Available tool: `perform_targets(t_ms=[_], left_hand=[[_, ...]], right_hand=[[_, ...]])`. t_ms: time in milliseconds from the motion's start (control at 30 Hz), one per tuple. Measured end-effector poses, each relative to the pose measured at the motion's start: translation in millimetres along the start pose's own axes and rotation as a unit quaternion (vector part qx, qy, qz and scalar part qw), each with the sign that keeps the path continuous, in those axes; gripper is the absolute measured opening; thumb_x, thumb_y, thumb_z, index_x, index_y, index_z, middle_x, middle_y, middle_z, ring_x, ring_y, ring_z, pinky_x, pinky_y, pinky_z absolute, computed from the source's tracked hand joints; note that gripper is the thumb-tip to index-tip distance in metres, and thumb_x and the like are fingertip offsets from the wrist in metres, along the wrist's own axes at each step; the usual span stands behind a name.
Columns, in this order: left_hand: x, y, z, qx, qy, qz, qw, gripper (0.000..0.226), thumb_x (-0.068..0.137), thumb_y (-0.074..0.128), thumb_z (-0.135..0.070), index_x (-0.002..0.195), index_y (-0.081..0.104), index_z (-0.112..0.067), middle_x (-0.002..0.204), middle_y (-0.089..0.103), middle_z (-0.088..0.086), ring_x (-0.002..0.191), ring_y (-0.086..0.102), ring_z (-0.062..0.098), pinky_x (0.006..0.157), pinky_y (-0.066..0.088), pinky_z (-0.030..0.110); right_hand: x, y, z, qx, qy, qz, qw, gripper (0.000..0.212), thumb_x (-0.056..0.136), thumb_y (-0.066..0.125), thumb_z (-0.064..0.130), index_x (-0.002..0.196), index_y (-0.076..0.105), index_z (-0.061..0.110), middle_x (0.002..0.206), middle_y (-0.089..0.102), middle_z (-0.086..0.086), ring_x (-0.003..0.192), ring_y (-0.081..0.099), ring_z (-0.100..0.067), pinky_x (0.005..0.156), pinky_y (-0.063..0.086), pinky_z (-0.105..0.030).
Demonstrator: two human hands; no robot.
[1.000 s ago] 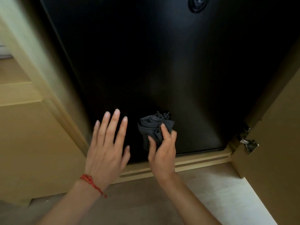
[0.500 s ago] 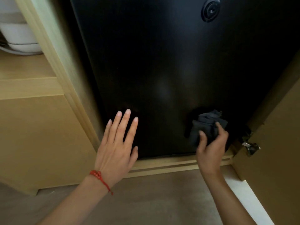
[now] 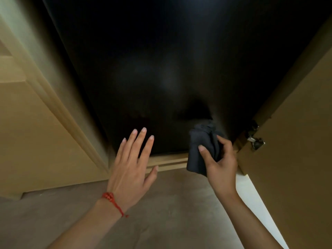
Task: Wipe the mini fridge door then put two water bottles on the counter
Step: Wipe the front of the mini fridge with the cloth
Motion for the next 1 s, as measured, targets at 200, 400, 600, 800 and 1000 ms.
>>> perform_targets(t_ms=[200, 400, 600, 800, 1000], left_hand=[[-11.7, -8.1, -19.8, -0.016, -0.034, 0.09, 0.995, 0.064, 0.093, 0.014, -0.053, 0.137, 0.031, -0.01, 0.144, 0.037, 0.016, 0.136, 0.019, 0.026, 0.107, 0.022, 0.052], [1.4, -65.6, -54.9, -0.028, 0.003, 0.13, 0.991, 0.06, 0.089, 0.03, -0.046, 0.138, 0.028, -0.012, 0.145, 0.036, 0.014, 0.137, 0.018, 0.025, 0.111, 0.018, 0.048], [35.3, -145.4, -96.9, -0.041, 0.014, 0.156, 0.987, 0.059, 0.088, 0.032, -0.045, 0.136, 0.035, -0.011, 0.145, 0.036, 0.014, 0.137, 0.018, 0.025, 0.107, 0.019, 0.052], [66.5, -239.0, -129.3, -0.059, 0.018, 0.173, 0.983, 0.06, 0.093, 0.02, -0.049, 0.134, 0.039, -0.01, 0.143, 0.04, 0.015, 0.135, 0.023, 0.027, 0.106, 0.024, 0.053], [99.3, -335.5, -154.6, -0.084, -0.008, 0.157, 0.984, 0.057, 0.087, 0.037, -0.042, 0.131, 0.045, -0.007, 0.14, 0.043, 0.016, 0.133, 0.029, 0.028, 0.105, 0.027, 0.05]], right_hand=[[-23.8, -25.5, 4.6, 0.003, 0.115, 0.021, 0.993, 0.041, 0.081, 0.068, 0.017, 0.117, 0.05, 0.023, 0.105, 0.055, 0.013, 0.098, 0.055, -0.006, 0.071, 0.048, -0.01], [-26.8, -66.6, 69.8, -0.031, 0.157, 0.071, 0.985, 0.045, 0.081, 0.069, 0.017, 0.122, 0.05, 0.019, 0.11, 0.056, 0.007, 0.105, 0.057, -0.016, 0.086, 0.053, -0.034], [-20.9, -111.9, 152.9, -0.032, 0.165, 0.075, 0.983, 0.042, 0.08, 0.07, 0.015, 0.118, 0.052, 0.021, 0.106, 0.058, 0.012, 0.102, 0.058, -0.007, 0.085, 0.051, -0.025], [-14.2, -161.3, 242.3, -0.022, 0.196, 0.033, 0.98, 0.035, 0.08, 0.07, 0.012, 0.108, 0.054, 0.023, 0.098, 0.058, 0.019, 0.086, 0.056, 0.014, 0.071, 0.045, -0.006], [-5.0, -206.1, 337.0, -0.039, 0.208, 0.012, 0.977, 0.033, 0.079, 0.071, 0.015, 0.107, 0.056, 0.024, 0.094, 0.059, 0.021, 0.083, 0.055, 0.016, 0.067, 0.045, -0.006]])
Point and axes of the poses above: each hand's wrist, its own x-axis towards the middle knuckle, its own y-axis out of the palm, z = x × y, the point moved 4 cm from there along x, towards the middle knuckle
